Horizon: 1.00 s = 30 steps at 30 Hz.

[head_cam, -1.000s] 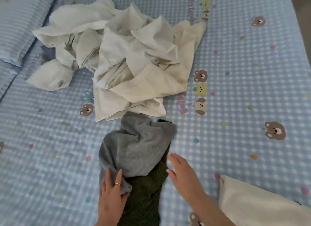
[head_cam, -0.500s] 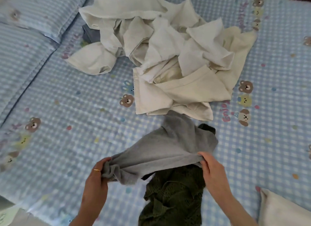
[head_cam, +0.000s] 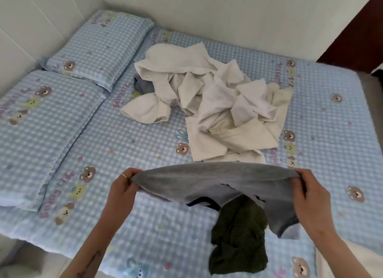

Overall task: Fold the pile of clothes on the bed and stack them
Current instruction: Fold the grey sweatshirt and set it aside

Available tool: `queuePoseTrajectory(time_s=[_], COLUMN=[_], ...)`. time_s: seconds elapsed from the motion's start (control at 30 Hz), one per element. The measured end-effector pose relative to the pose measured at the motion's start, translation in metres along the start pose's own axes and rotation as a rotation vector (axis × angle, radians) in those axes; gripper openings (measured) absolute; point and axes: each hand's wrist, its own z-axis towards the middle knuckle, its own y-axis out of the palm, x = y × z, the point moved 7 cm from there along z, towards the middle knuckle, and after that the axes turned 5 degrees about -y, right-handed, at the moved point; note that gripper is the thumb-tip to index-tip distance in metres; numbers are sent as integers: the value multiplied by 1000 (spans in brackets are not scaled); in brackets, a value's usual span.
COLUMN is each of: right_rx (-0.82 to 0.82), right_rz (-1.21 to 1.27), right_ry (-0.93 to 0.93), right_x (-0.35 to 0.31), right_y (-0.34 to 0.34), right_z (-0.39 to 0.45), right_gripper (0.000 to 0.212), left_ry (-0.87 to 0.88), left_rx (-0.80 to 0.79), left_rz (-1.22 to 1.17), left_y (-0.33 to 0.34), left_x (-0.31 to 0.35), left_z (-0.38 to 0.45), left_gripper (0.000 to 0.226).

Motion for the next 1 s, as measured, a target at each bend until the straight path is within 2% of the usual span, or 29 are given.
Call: queuePoseTrajectory(time_s=[0.1,0.23,0.3,0.4,0.43,0.47,0.53,0.6,0.67,0.73,0.8,0.83,0.93,1.0], right_rx=[-46,-166,-254,-556,-630,-651,-570,-499,-457,-392,-307,-261,-157,-176], right_rz=[-9,-65,-26,243,286,301,275,281,334,377,391,382,275,173], right_ry=[27,68,26,-32,-36,-42,-71,-75,-66,-59,-32,-11,59,118], right_x=[-14,-40,-68,-127,-140,-146,-150,-147,-146,-145,-135,-125,-87,-69], right_y=[-5,12,28,72,84,91,84,68,52,32,7,-8,-48,-58], right_z=[-6,-16,-28,-67,-80,-87,-88,-88,-91,-92,-88,-86,-83,-86], right_gripper=[14,11,30,69,76,70,33,7,8,11,12,13,17,19], left_ry=[37,71,113,200,218,231,237,167,92,126,230,237,158,141], left_rx=[-69,-206,-298,-466,-495,-490,-424,-490,-674,-747,-657,-587,-403,-356], left_rz=[71,41,73,131,133,128,94,61,125,389,636,659,448,303], left_y=[3,34,57,93,100,102,94,90,101,114,114,107,79,71], left_x=[21,42,52,66,69,70,65,47,27,6,-7,-9,-1,25], left_z=[-8,-29,-42,-67,-73,-76,-76,-79,-93,-103,-101,-98,-90,-90], left_gripper=[36,36,35,24,23,23,20,22,19,15,29,30,19,14])
